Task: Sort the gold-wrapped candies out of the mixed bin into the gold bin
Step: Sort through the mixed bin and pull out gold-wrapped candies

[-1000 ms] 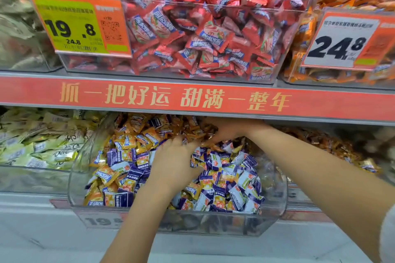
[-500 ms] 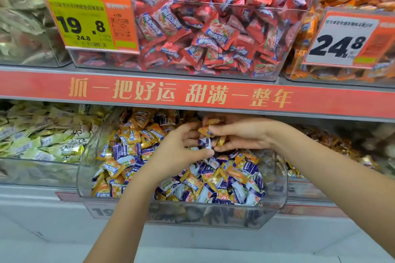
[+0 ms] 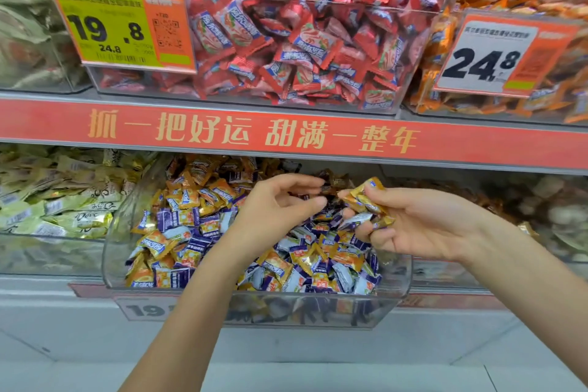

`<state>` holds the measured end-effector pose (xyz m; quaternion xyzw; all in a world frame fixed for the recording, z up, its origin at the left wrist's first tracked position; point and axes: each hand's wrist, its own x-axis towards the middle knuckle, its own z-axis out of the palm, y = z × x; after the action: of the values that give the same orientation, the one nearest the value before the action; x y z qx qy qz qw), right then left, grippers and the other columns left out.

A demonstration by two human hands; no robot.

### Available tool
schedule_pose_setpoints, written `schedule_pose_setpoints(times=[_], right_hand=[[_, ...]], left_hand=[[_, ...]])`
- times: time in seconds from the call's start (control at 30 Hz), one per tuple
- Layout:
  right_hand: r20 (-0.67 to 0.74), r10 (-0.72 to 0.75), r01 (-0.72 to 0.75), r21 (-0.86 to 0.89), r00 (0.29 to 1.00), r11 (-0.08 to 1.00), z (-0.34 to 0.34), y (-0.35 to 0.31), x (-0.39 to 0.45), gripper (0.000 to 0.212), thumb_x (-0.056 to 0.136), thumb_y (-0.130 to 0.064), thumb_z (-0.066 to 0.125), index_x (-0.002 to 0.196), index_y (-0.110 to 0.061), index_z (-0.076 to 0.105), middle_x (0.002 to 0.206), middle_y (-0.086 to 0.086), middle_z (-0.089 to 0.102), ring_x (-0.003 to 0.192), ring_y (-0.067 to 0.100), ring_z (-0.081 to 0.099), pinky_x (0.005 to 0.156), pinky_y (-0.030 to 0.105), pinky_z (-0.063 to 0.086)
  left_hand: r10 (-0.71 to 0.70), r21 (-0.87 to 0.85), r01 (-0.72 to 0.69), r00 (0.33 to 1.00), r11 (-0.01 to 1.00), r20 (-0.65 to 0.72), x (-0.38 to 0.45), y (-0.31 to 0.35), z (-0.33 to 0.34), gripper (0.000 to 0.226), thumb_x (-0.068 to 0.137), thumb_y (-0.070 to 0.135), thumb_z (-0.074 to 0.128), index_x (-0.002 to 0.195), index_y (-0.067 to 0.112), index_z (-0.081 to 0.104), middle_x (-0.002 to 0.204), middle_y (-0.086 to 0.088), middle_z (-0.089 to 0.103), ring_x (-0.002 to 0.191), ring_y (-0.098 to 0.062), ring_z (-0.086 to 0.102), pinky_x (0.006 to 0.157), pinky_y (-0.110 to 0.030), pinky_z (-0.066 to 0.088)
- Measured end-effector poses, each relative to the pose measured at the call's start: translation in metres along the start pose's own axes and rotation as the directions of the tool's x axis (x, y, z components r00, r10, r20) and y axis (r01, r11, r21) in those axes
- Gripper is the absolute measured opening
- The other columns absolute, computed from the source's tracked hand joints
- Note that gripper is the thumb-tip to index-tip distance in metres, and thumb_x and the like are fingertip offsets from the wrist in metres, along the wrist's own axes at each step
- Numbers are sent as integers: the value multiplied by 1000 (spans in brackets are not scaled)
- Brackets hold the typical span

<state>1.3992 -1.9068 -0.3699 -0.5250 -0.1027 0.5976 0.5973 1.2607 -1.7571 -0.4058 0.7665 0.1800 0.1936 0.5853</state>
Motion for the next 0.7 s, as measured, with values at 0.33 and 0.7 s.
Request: schedule_pose_setpoints(times=[0.33,0.7], right_hand=[[-184,-139,156,85,973,984,15,10,0,18,98,-11,46,95,3,57,83,17,60,68,15,57,43,12,40],[-580,-375,411,-75,724,909,-62,0,-26,13,100,-12,45,100,-3,55,90,13,53,73,16,51,51,18,48]], left_hand=[[-280,-442,286,957,850,81,-6,6,24,15,80,5,69,94,6,70,90,-11,74,84,-20,72,71,-19,57],[-102,218,188,930,958,-352,-7,-17,7,6,82,17,72,78,20,70,74,1,70,71,-14,66,67,-28,56]])
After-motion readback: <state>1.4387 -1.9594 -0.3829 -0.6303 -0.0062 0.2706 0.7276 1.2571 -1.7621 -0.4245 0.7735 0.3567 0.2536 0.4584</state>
